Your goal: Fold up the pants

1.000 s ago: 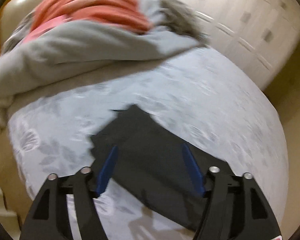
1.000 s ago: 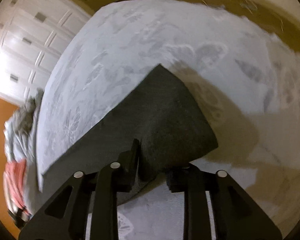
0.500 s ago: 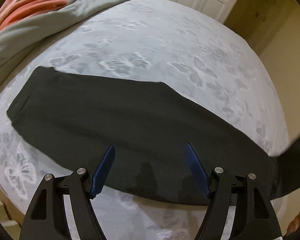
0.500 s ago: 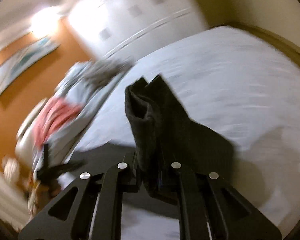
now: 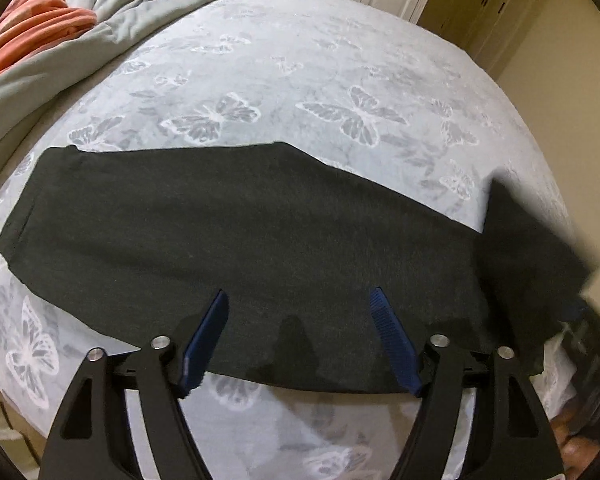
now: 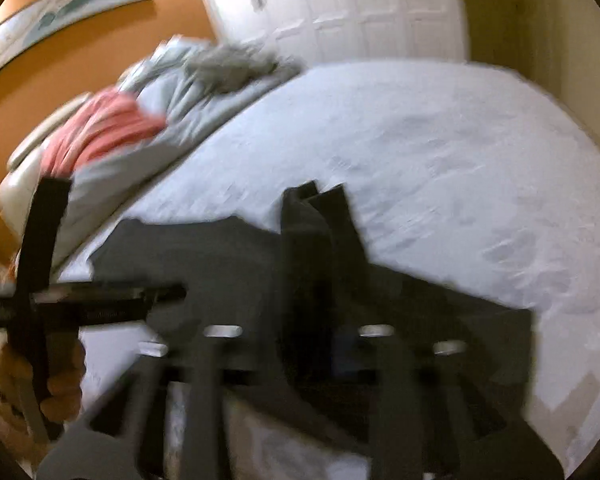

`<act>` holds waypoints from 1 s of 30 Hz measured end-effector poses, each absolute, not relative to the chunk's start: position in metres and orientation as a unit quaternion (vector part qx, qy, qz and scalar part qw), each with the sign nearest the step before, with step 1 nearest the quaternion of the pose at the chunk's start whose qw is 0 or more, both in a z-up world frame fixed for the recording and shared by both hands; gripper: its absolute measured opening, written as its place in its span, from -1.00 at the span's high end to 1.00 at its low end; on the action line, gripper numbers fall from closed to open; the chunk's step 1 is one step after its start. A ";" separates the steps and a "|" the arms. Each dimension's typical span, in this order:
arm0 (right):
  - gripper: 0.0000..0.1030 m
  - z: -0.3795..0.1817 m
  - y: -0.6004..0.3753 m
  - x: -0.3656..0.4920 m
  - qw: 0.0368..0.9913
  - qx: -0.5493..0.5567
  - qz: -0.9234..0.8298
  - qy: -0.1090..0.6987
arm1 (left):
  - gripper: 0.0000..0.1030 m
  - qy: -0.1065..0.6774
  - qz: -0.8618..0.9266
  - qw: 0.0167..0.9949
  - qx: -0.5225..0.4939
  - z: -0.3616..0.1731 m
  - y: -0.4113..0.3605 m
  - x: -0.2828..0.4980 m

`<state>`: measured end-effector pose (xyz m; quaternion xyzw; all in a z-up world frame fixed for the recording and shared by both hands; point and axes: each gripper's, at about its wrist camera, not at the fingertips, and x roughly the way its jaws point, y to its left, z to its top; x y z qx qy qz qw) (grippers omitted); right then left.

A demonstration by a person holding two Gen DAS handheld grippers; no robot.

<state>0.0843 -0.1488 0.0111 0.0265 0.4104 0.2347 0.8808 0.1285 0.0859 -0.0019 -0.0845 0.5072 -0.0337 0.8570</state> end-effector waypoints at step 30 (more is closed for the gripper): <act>-0.59 -0.058 -0.318 0.069 0.836 0.187 0.090 0.507 | 0.90 0.565 -0.153 0.799 -0.138 -0.069 0.024 0.163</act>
